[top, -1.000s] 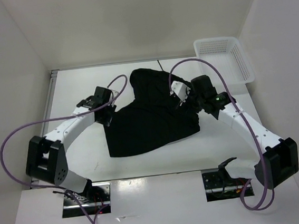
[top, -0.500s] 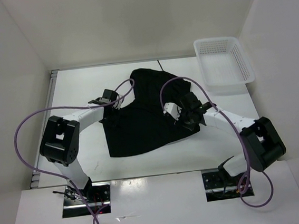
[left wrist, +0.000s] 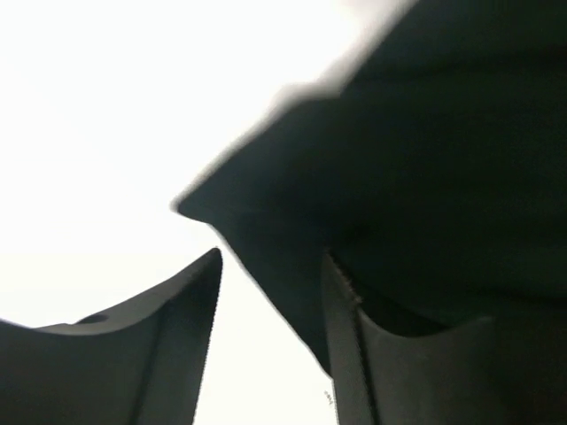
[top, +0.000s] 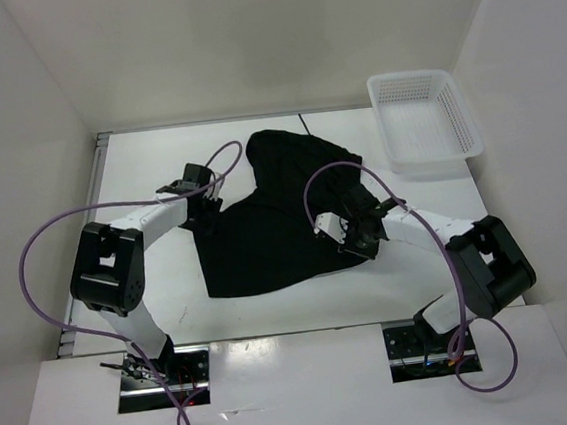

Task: Fold and stack the shorts
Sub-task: Fold the shorts

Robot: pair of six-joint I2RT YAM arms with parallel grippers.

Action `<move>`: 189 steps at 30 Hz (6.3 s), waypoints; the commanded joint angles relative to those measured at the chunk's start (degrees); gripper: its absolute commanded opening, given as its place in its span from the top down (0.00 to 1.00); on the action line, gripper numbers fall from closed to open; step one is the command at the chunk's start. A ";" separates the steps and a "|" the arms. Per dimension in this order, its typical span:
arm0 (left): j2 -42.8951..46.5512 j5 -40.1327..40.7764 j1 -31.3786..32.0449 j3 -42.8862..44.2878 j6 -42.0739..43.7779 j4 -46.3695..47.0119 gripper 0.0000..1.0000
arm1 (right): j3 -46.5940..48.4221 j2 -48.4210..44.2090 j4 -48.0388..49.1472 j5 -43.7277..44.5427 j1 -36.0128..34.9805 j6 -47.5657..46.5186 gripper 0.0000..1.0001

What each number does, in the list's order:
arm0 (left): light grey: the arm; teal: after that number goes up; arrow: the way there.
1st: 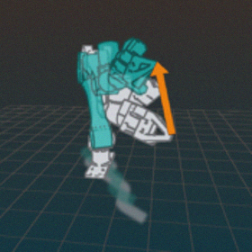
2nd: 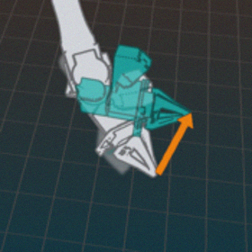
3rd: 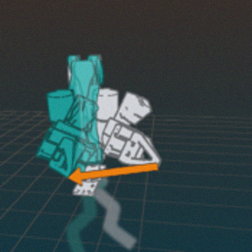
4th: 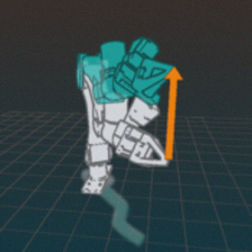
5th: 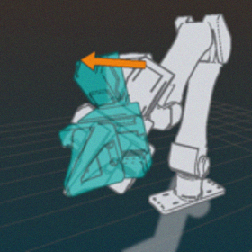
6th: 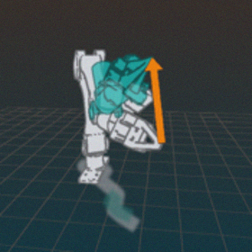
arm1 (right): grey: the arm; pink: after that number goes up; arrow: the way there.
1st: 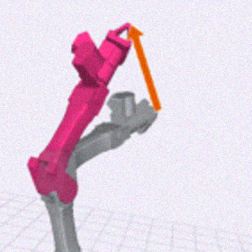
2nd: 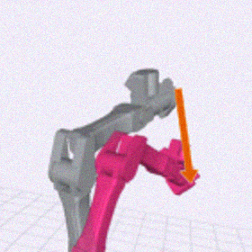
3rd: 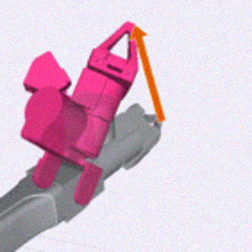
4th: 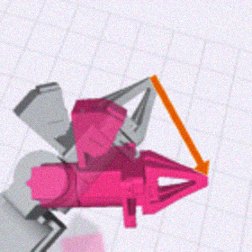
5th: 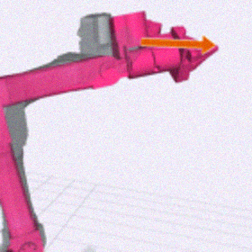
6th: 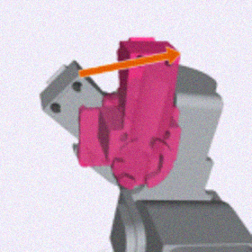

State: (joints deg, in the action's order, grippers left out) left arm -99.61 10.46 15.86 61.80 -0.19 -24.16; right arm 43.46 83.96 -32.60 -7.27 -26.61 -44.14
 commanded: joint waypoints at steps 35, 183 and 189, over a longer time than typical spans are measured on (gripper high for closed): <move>-68.52 -7.21 2.34 117.84 0.19 -24.62 0.34 | 47.50 34.07 21.35 3.04 15.89 33.59 0.51; 5.84 3.26 7.44 -3.01 0.19 -16.53 0.45 | 12.61 1.19 19.33 -8.38 8.76 19.17 0.24; 4.60 -8.58 0.42 2.26 0.19 -23.37 0.45 | 17.97 2.52 14.86 -17.59 17.10 35.75 0.43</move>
State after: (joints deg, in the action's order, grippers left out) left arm -94.85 9.96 20.51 59.40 -0.12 -43.99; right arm 56.69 86.89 -16.58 -19.64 -13.43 -18.70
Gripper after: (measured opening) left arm 0.546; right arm 0.574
